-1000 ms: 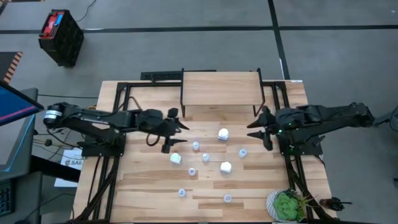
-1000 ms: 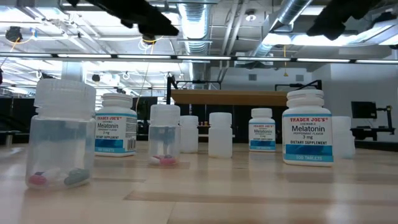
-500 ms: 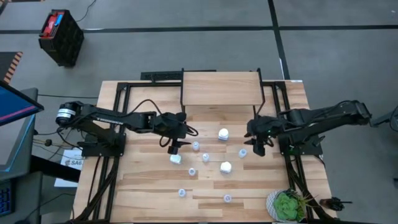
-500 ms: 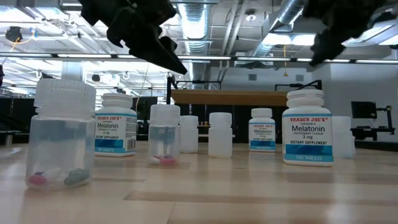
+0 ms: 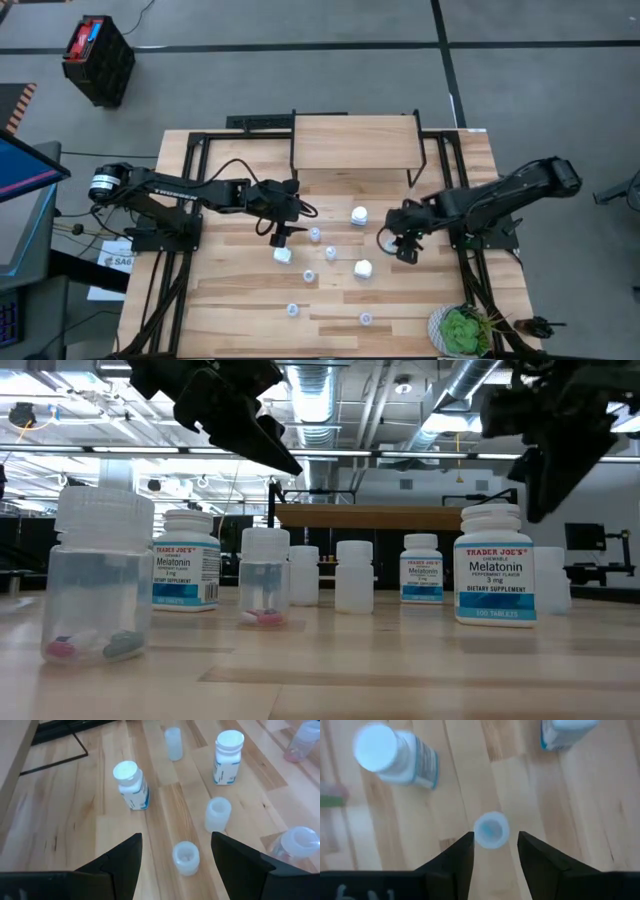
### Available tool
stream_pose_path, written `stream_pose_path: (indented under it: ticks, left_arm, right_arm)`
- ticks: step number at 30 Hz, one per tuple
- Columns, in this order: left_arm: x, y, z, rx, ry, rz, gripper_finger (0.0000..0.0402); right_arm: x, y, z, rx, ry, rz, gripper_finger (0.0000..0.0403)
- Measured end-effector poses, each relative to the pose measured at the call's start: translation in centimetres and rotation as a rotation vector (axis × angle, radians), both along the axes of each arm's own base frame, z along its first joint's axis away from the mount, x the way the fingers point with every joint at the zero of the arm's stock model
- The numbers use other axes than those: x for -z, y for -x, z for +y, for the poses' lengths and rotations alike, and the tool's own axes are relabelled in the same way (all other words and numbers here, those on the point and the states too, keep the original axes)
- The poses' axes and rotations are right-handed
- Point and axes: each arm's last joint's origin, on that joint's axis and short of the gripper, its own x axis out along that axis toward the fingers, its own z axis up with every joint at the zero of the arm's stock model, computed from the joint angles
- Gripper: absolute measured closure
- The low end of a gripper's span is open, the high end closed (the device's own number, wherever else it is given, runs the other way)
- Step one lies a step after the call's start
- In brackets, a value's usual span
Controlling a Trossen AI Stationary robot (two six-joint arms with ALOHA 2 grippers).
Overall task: Pick and place medicine bottles onto shelf by color
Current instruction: Put the top right white pill bottle on the shelf
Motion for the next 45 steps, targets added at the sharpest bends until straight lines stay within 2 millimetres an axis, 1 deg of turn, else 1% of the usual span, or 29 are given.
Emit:
stream_pose_path:
  ticks: [4,8,12,22,27,35,39,42,45]
  left_arm:
    - [0.0,0.0,0.0,0.005,-0.008,0.0,0.0175]
    - [0.0,0.0,0.0,0.005,-0.009,-0.003,0.0175]
    - [0.0,0.0,0.0,0.005,-0.01,0.0,0.0175]
    - [0.0,0.0,0.0,0.005,-0.011,0.0,0.0175]
    - [0.0,0.0,0.1,-0.007,-0.02,0.001,0.0175]
    - [0.0,0.0,0.2,-0.034,-0.041,0.002,0.0175]
    - [0.0,0.0,0.2,-0.034,-0.041,0.002,0.0175]
    - [0.0,0.0,0.2,-0.033,-0.041,0.002,0.0175]
    - [0.0,0.0,0.2,-0.033,-0.041,0.002,0.0175]
  right_arm:
    - [0.8,-0.8,0.2,-0.018,0.016,0.042,0.0191]
    - [0.9,-1.7,0.3,-0.017,0.021,0.056,0.0152]
    - [1.6,-2.1,0.4,-0.018,0.028,0.093,0.0135]
    - [4.0,-3.0,0.6,-0.018,0.05,0.2,0.0133]
    - [4.6,-3.2,0.6,-0.021,0.047,0.23,0.0133]
    - [4.3,-3.6,0.8,-0.025,0.035,0.173,0.0133]
    - [4.3,-3.6,0.8,-0.025,0.037,0.183,0.0135]
    - [4.4,-3.6,0.8,-0.025,0.037,0.183,0.0147]
    - [4.4,-3.6,0.8,-0.025,0.037,0.183,0.0172]
